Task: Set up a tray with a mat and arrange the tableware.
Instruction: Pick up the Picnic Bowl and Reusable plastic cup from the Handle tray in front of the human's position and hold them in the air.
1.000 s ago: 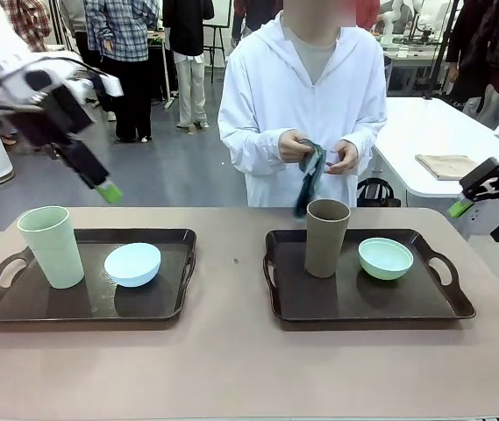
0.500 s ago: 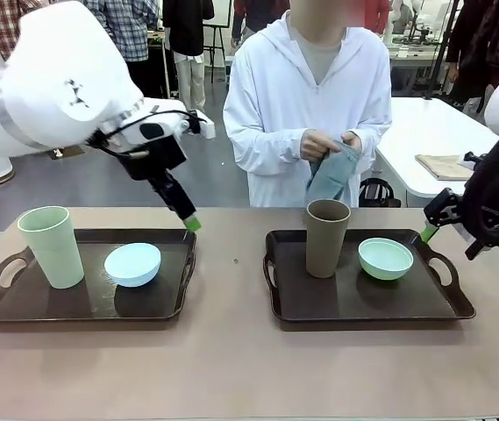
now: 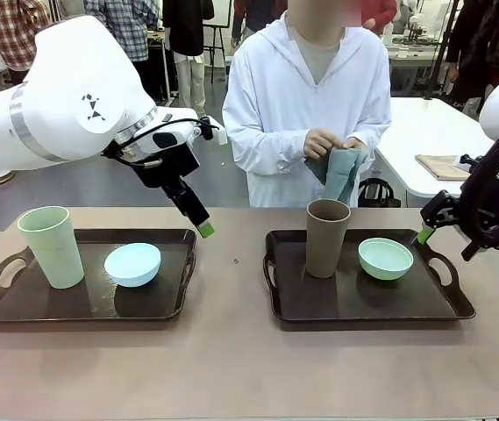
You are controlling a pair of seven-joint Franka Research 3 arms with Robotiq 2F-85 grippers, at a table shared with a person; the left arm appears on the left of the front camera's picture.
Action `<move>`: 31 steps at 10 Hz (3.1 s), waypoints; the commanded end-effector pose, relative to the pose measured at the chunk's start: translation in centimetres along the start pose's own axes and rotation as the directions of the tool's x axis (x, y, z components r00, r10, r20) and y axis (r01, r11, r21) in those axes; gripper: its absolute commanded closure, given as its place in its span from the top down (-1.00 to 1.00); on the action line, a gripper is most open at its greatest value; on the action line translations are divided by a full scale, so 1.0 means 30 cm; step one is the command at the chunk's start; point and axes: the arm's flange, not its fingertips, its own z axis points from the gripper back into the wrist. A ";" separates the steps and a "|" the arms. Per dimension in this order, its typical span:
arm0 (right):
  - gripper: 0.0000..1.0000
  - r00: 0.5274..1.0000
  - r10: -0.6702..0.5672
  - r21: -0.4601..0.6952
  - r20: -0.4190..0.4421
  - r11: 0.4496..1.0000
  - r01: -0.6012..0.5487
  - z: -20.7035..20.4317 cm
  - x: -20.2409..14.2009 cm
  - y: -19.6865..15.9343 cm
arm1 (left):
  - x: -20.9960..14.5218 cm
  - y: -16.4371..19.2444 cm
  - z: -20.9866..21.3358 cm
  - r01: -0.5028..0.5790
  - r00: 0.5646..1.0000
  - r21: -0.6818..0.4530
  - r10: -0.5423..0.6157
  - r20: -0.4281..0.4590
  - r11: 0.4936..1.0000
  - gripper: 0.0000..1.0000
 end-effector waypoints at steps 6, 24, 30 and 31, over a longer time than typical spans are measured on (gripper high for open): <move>1.00 0.999 0.000 -0.026 0.036 1.000 0.001 -0.021 0.031 0.026 | 0.117 0.058 -0.072 0.282 0.956 -0.001 -0.281 0.081 0.959 1.00; 1.00 0.997 0.010 -0.208 0.071 0.978 0.005 -0.226 0.229 0.188 | 0.297 0.161 -0.468 0.418 0.854 -0.163 -0.326 0.405 0.894 1.00; 1.00 0.997 0.018 -0.193 0.077 0.981 -0.003 -0.273 0.226 0.156 | 0.276 0.187 -0.648 0.592 0.722 -0.140 -0.445 0.529 0.794 1.00; 1.00 0.997 0.031 -0.192 0.072 0.981 -0.017 -0.287 0.226 0.154 | 0.291 0.196 -0.682 0.572 0.743 -0.144 -0.435 0.508 0.808 1.00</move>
